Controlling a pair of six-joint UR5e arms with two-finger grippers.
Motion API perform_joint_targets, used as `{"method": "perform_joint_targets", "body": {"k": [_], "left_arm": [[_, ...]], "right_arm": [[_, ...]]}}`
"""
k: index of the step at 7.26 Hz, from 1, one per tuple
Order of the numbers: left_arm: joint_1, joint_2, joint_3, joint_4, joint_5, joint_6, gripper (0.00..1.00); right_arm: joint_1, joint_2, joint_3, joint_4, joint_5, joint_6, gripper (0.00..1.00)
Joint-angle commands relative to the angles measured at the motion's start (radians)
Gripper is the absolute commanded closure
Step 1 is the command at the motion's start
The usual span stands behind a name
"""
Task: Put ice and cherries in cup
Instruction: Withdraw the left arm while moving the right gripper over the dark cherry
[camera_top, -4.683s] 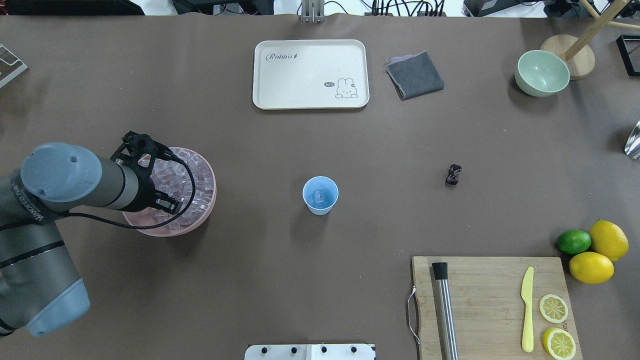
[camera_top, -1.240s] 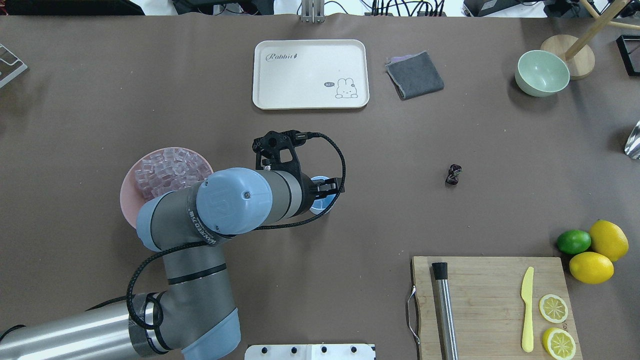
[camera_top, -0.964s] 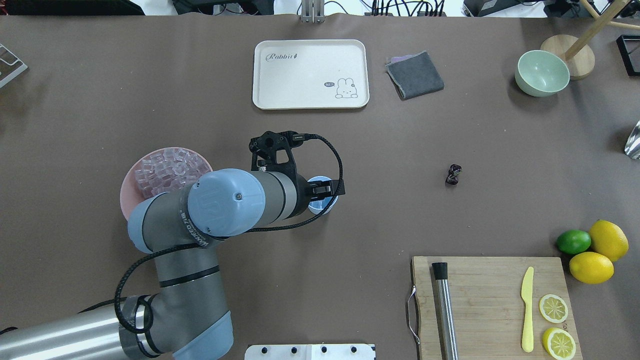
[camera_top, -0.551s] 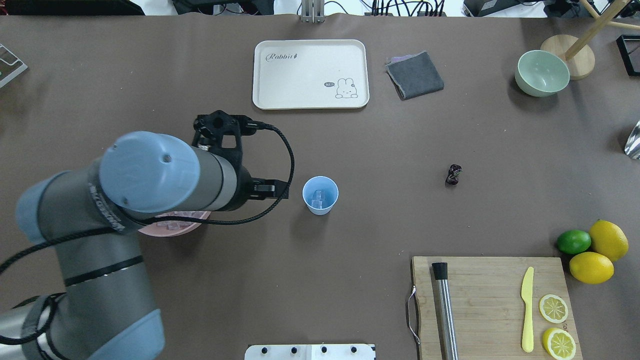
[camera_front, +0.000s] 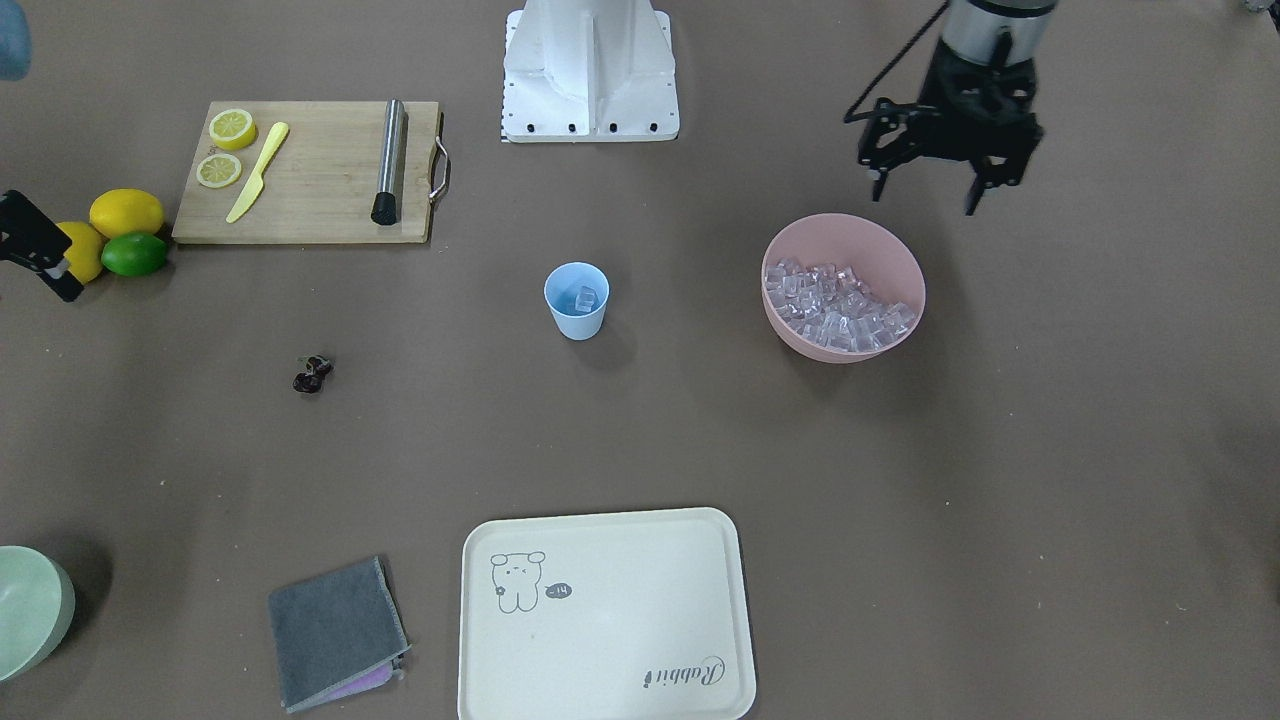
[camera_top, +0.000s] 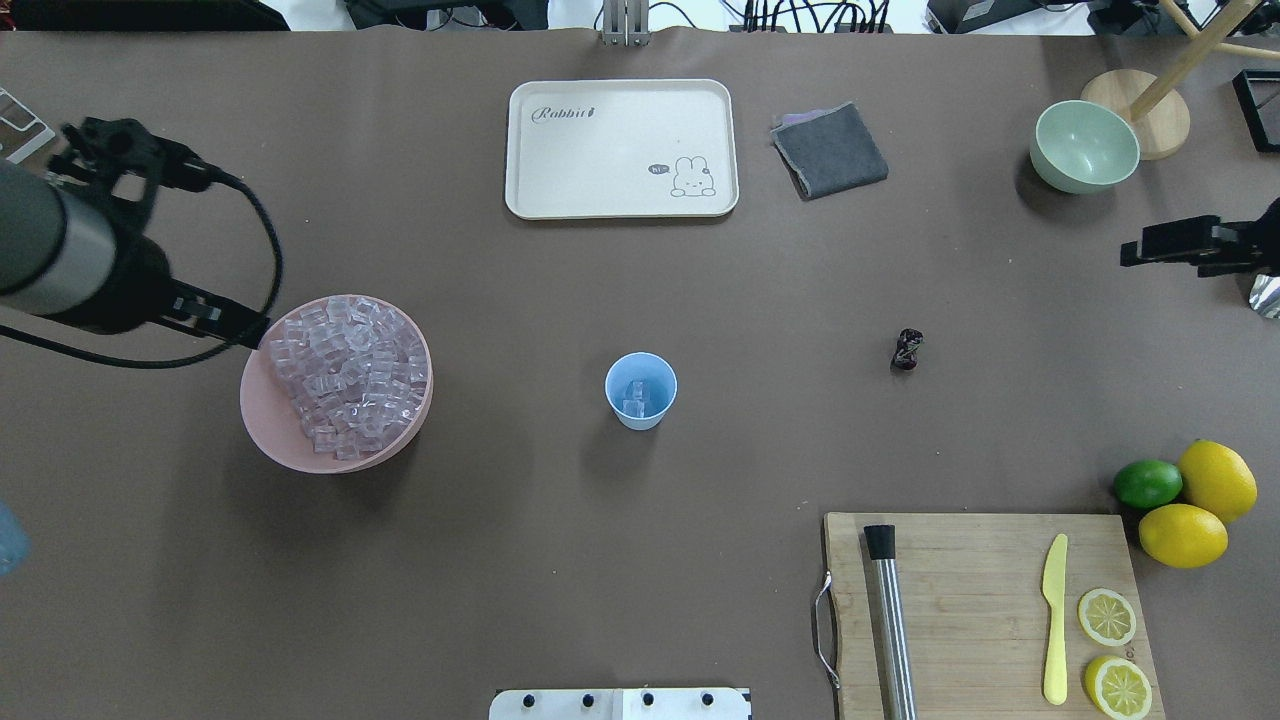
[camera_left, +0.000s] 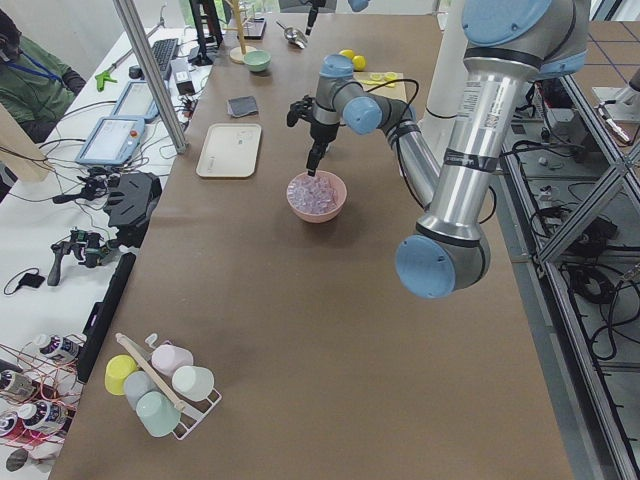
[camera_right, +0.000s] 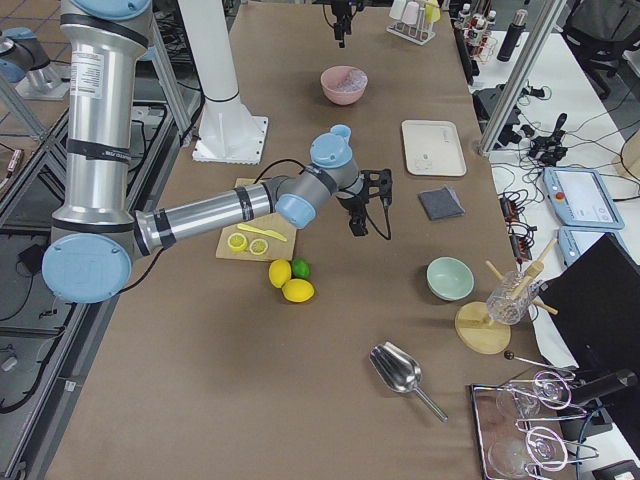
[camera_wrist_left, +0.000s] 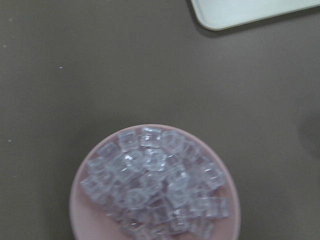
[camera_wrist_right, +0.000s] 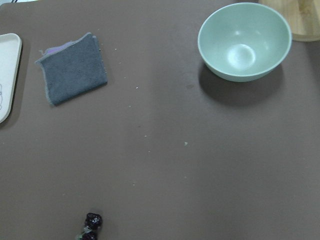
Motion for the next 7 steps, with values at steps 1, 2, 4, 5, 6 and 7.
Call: {"method": "perform_joint_targets", "body": {"k": [1,2,4,5,6,7], "left_arm": [[-0.273,0.237,0.031,-0.001,-0.156,0.412,0.01],[-0.452,0.295,0.134,-0.004,-0.160,0.607,0.01],[-0.717,0.285,0.325,-0.003,-0.225,0.982,0.01],[-0.780,0.303,0.357,-0.003,-0.293,1.038,0.01],[-0.797,0.331,0.387,-0.004,-0.305,1.068,0.01],[-0.808,0.374,0.387,-0.018,-0.316,1.072,0.01]], "right_arm": [[-0.154,0.140,0.014,-0.141,-0.133,0.122,0.00],[-0.188,0.216,0.061,-0.335,-0.162,0.123,0.00],[-0.222,0.252,0.078,-0.400,-0.181,0.123,0.00],[-0.229,0.251,0.075,-0.402,-0.181,0.121,0.00],[-0.253,0.240,0.061,-0.406,-0.181,0.105,0.00],[-0.287,0.239,0.044,-0.406,-0.181,0.095,0.00]]}}
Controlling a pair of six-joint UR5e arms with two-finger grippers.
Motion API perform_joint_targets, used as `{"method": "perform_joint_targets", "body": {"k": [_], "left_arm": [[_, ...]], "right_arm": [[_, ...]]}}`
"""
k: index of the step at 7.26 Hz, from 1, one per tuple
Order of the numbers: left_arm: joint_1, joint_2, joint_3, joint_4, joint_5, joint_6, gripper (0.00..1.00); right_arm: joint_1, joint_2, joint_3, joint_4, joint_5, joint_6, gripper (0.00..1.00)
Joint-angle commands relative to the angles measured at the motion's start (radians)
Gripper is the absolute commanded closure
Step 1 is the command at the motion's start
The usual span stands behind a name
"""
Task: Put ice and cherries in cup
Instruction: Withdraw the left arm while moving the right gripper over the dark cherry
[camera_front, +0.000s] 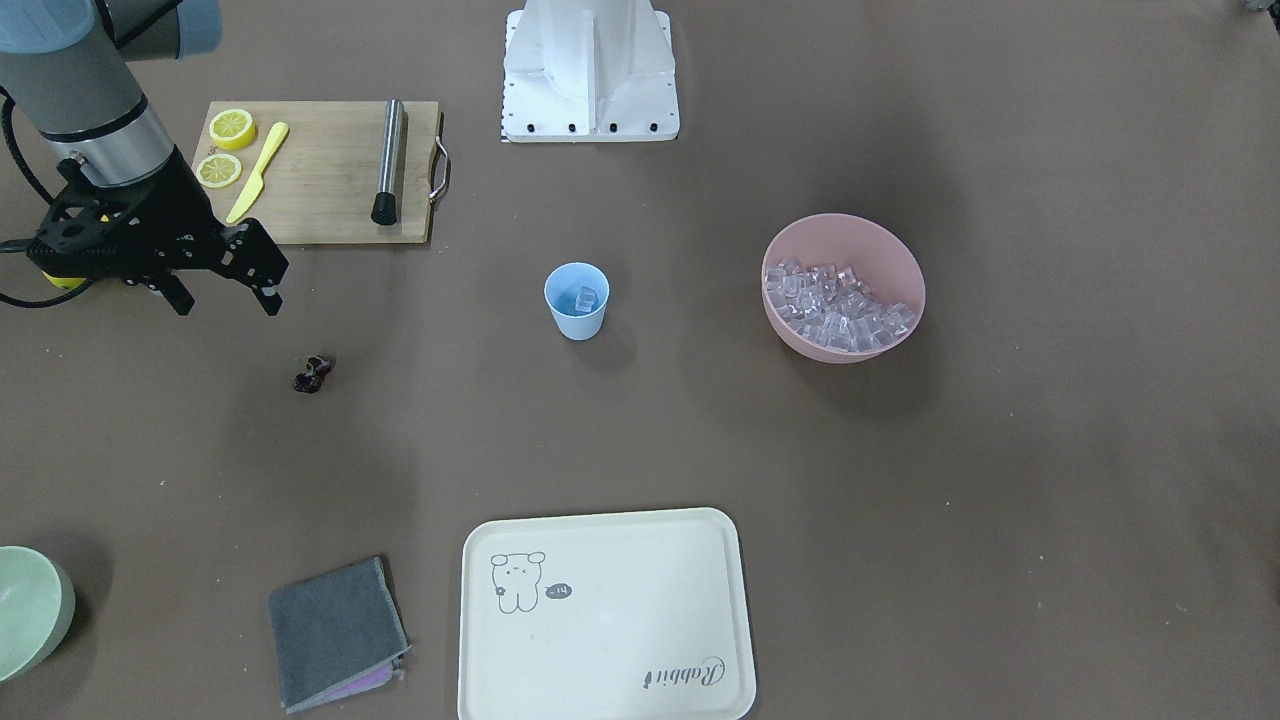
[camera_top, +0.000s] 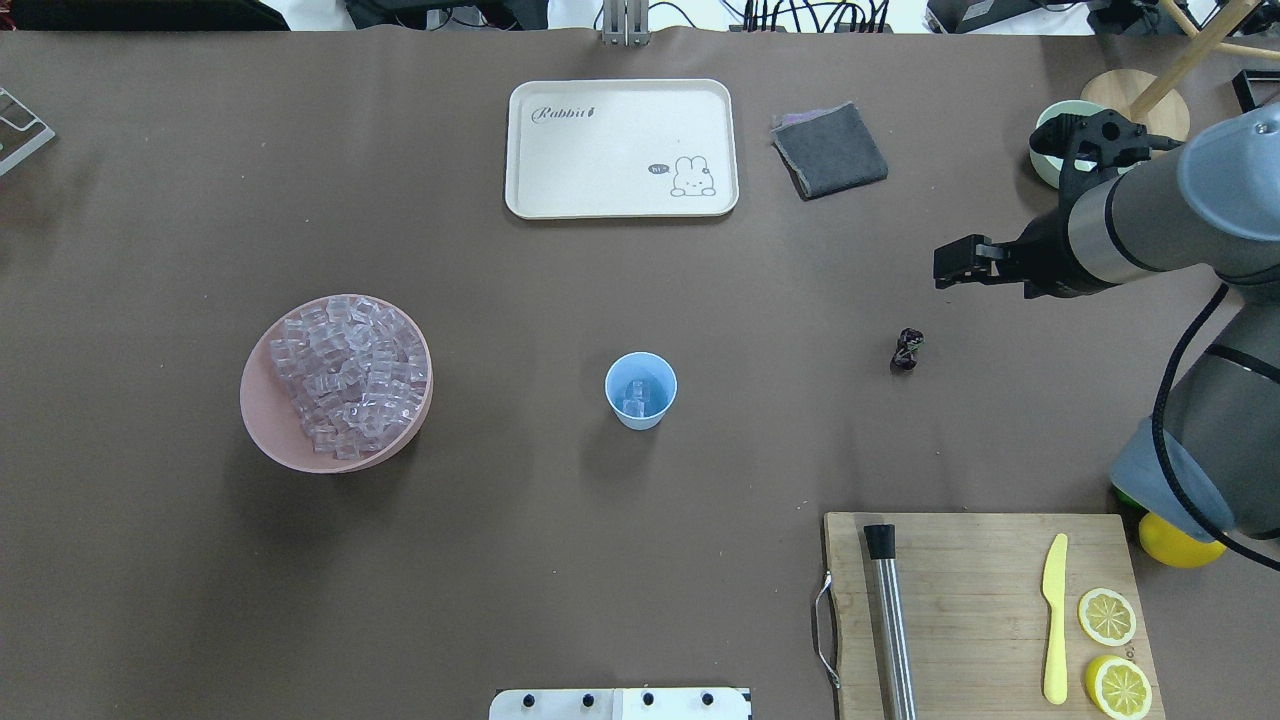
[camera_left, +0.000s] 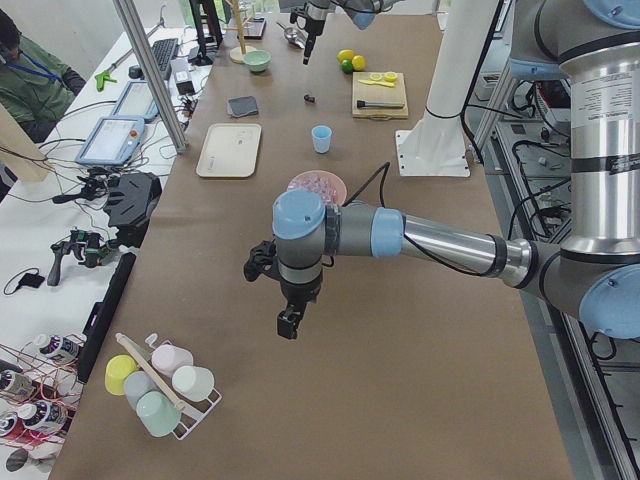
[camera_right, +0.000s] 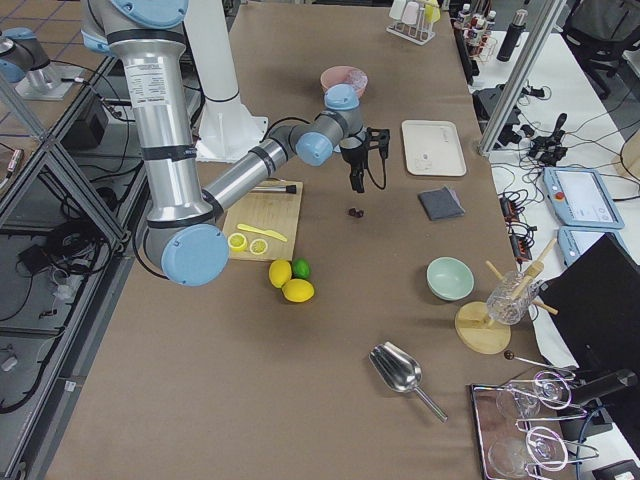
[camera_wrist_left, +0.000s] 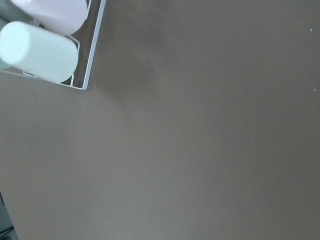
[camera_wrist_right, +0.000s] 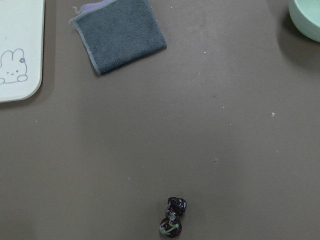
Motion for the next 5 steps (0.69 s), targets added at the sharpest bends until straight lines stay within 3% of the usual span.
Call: {"method": "perform_joint_targets", "body": {"k": [1,3,5], "left_arm": [[-0.028,0.048,0.029,-0.012,-0.062,0.028,0.01],[-0.029,0.047,0.018,-0.014,-0.067,0.028,0.01],[-0.029,0.049,0.020,-0.050,-0.067,0.026,0.01]], "right_arm": [[-0.048,-0.006,-0.049,0.002,-0.002,-0.073,0.00],[-0.101,0.008,-0.077,0.010,-0.049,-0.052,0.01],[-0.117,0.019,-0.119,0.021,-0.048,0.024,0.10]]}}
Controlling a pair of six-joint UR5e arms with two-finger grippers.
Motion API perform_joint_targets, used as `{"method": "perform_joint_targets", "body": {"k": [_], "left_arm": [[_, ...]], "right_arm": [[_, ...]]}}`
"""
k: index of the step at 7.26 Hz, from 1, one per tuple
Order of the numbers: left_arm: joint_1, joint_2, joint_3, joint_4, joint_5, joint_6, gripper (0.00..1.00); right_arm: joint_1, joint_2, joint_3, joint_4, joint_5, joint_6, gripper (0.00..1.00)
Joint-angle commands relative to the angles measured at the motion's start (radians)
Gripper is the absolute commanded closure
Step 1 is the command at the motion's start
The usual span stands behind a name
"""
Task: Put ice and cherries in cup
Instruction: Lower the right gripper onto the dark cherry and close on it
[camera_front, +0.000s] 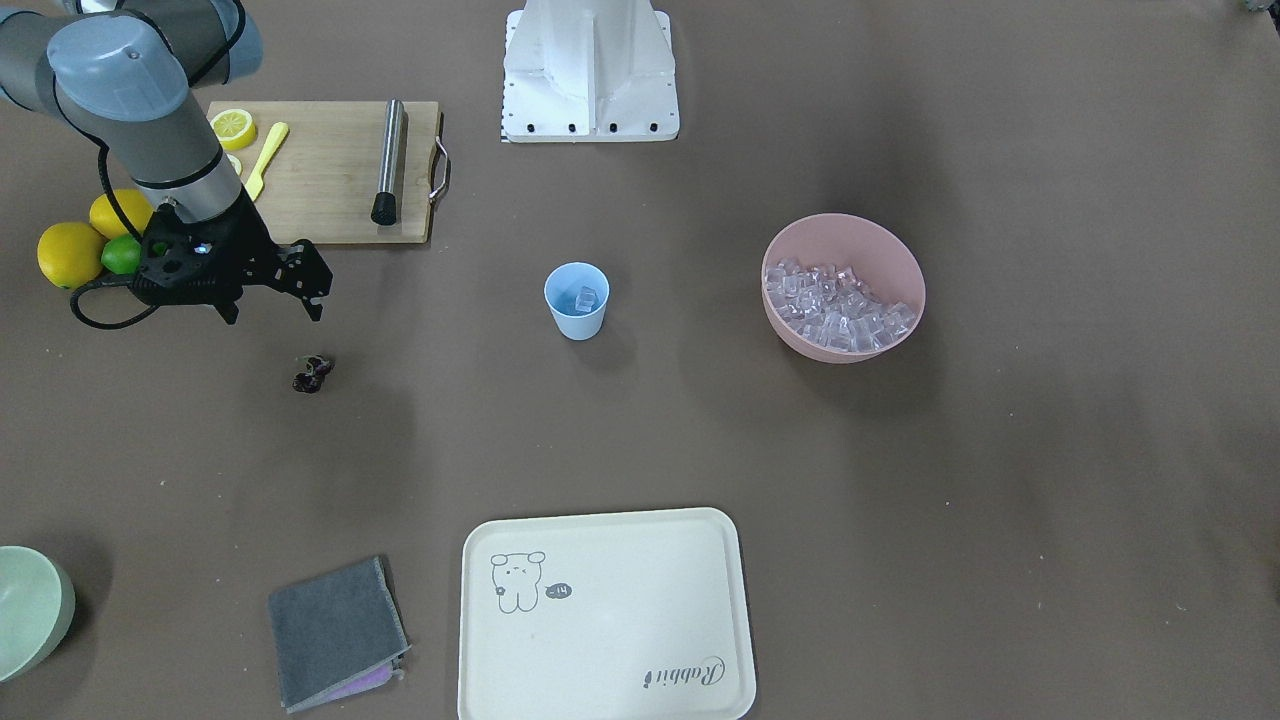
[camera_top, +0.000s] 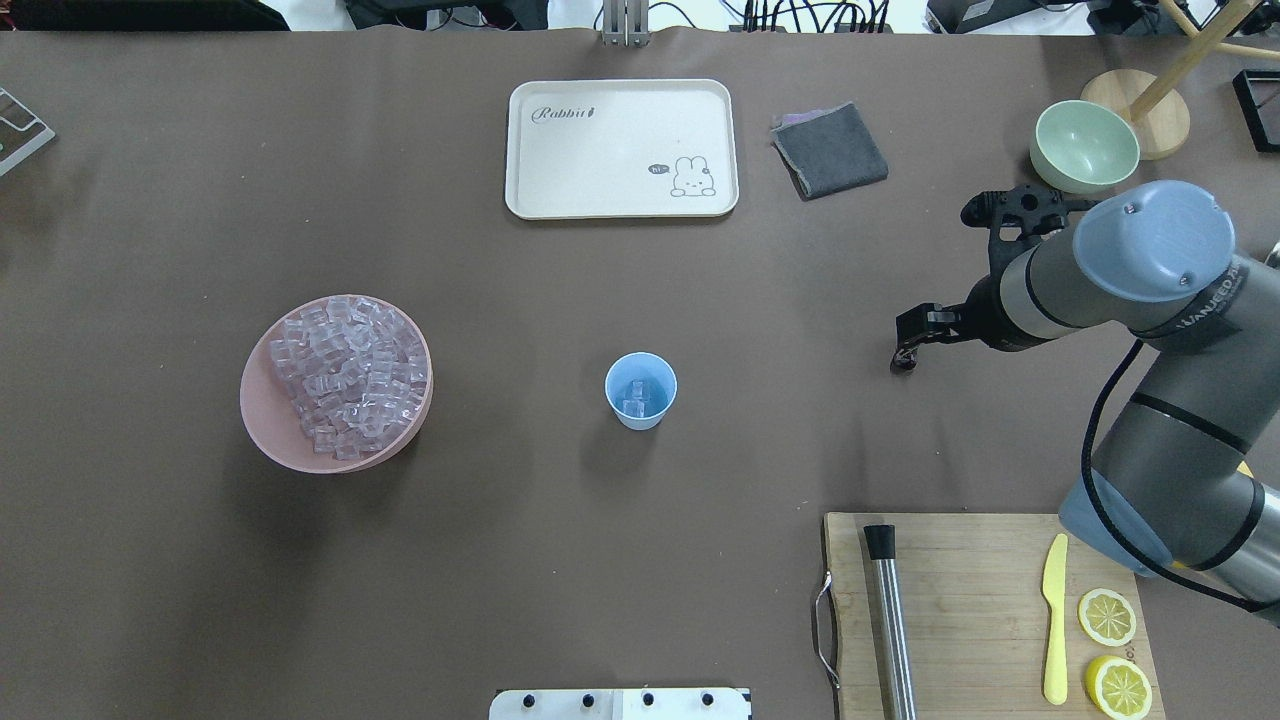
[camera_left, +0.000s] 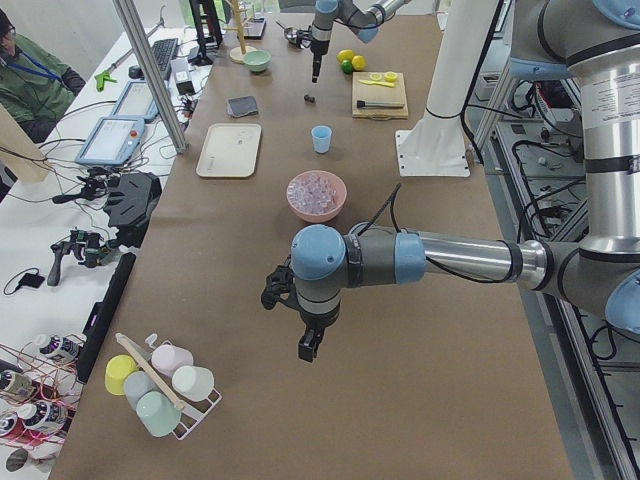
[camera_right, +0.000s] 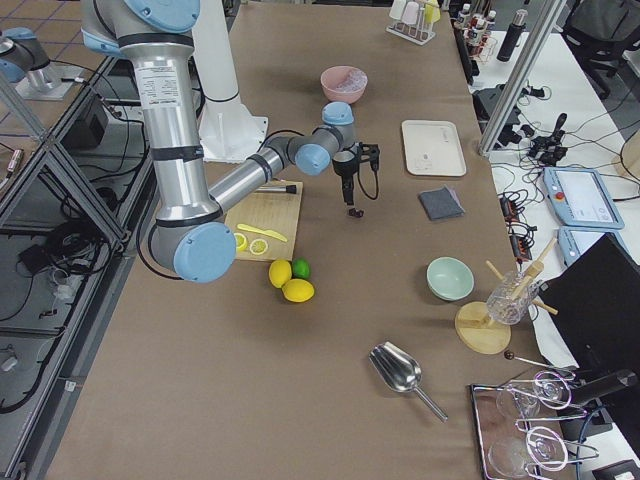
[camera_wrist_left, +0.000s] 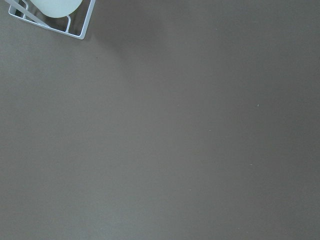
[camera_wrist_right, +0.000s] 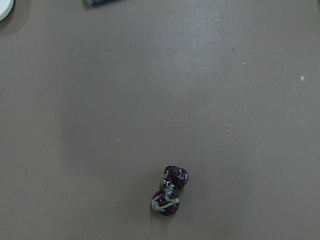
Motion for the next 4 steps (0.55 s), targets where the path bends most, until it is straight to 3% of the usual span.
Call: {"method": "perform_joint_targets", "body": {"k": [1,2,4], "left_arm": [[-0.004,0.009,0.006,-0.075,-0.001,-0.001,0.01],[-0.004,0.012,0.009,-0.095,-0.001,-0.002,0.01],[-0.005,0.012,0.003,-0.098,-0.001,-0.003,0.01]], "right_arm": [[-0.028,0.006,-0.054,0.061,-0.007,0.116,0.16],[-0.042,0.006,-0.075,0.089,-0.020,0.166,0.25],[-0.064,0.008,-0.080,0.090,-0.047,0.204,0.32]]}}
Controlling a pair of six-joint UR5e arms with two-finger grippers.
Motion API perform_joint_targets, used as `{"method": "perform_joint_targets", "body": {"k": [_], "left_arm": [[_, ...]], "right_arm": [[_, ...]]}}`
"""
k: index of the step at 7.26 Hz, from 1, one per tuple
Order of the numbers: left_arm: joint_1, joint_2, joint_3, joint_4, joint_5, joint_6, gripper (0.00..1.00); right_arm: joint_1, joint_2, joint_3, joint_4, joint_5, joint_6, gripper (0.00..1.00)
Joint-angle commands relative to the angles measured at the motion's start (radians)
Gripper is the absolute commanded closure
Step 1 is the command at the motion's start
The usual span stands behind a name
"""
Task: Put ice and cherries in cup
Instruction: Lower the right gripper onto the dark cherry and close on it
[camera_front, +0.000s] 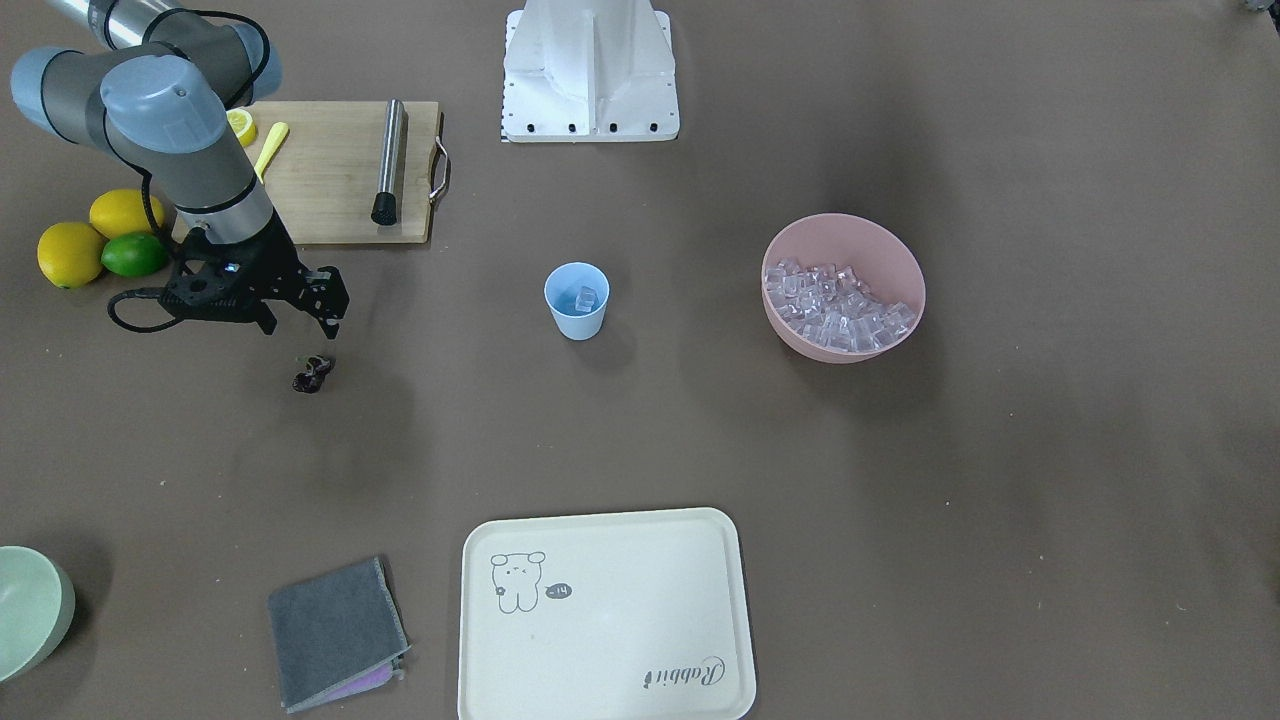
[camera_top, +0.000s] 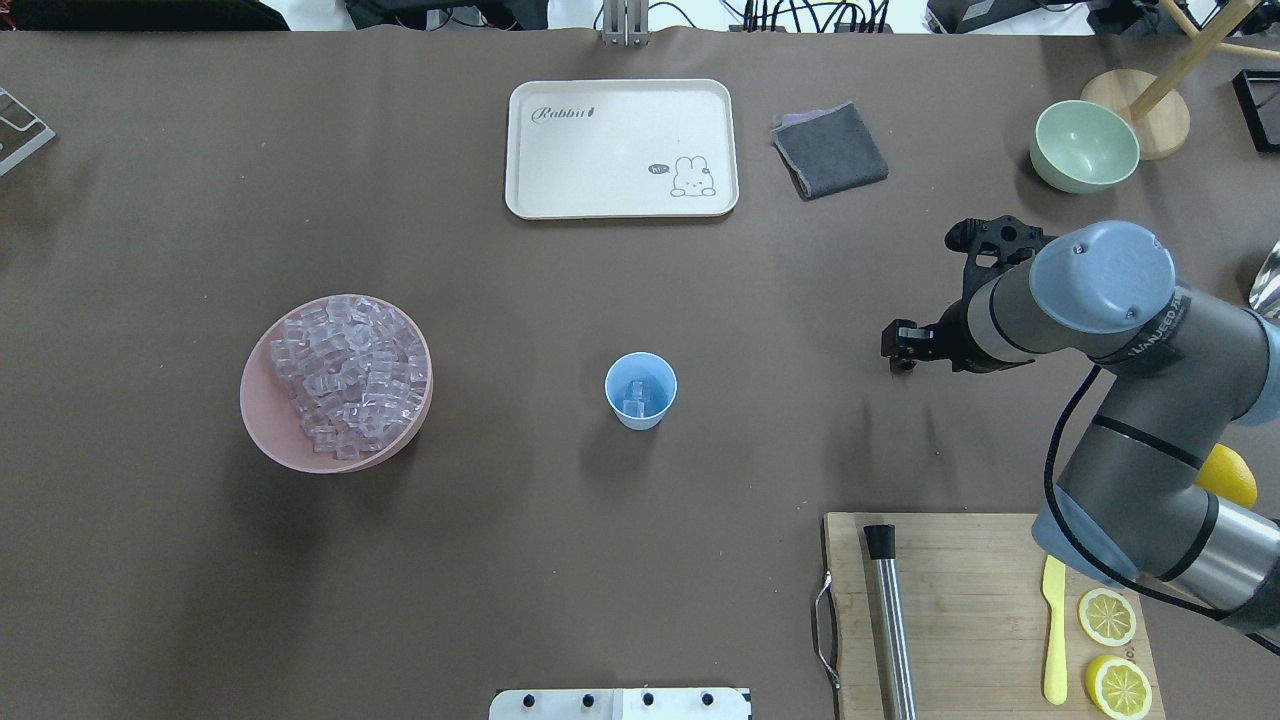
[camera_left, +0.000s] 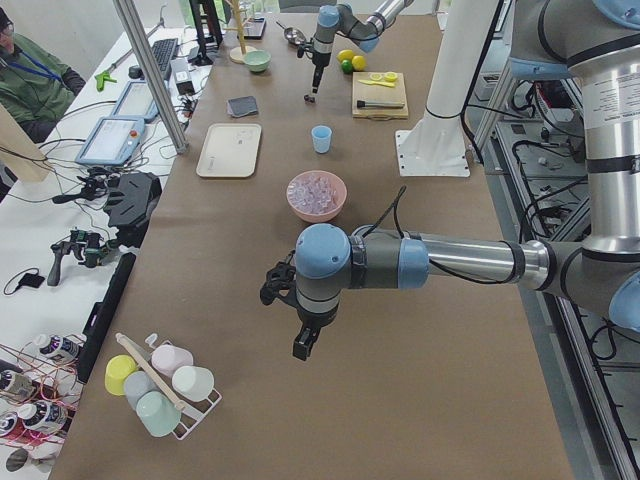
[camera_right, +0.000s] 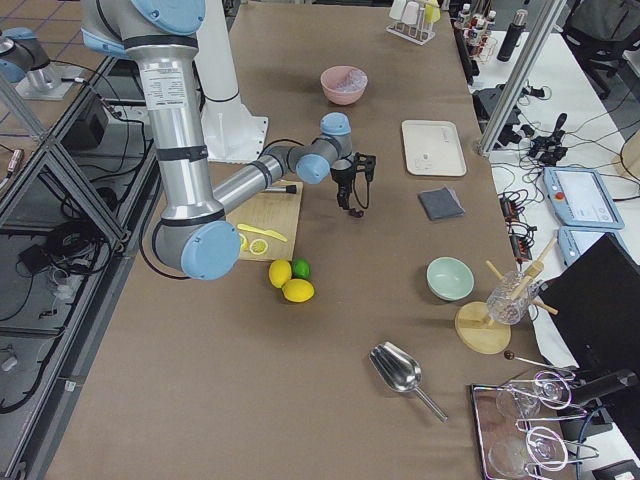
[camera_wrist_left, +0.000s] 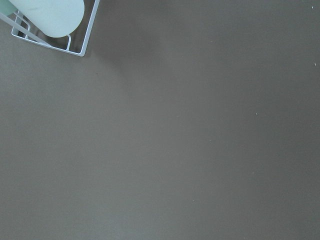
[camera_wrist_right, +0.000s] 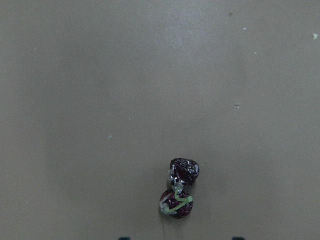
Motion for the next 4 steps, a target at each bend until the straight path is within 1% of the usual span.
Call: {"method": "perform_joint_targets", "body": {"k": [1,4], "left_arm": [[-0.001,0.001,-0.004,-0.008,0.000,0.000,0.01],[-0.001,0.001,-0.001,-0.008,0.000,0.003,0.01]], "right_arm": [[-0.012,0.002,-0.014,0.006,-0.012,0.037,0.36],[-0.013,0.016,-0.045,0.008,-0.041,0.070,0.45]]}}
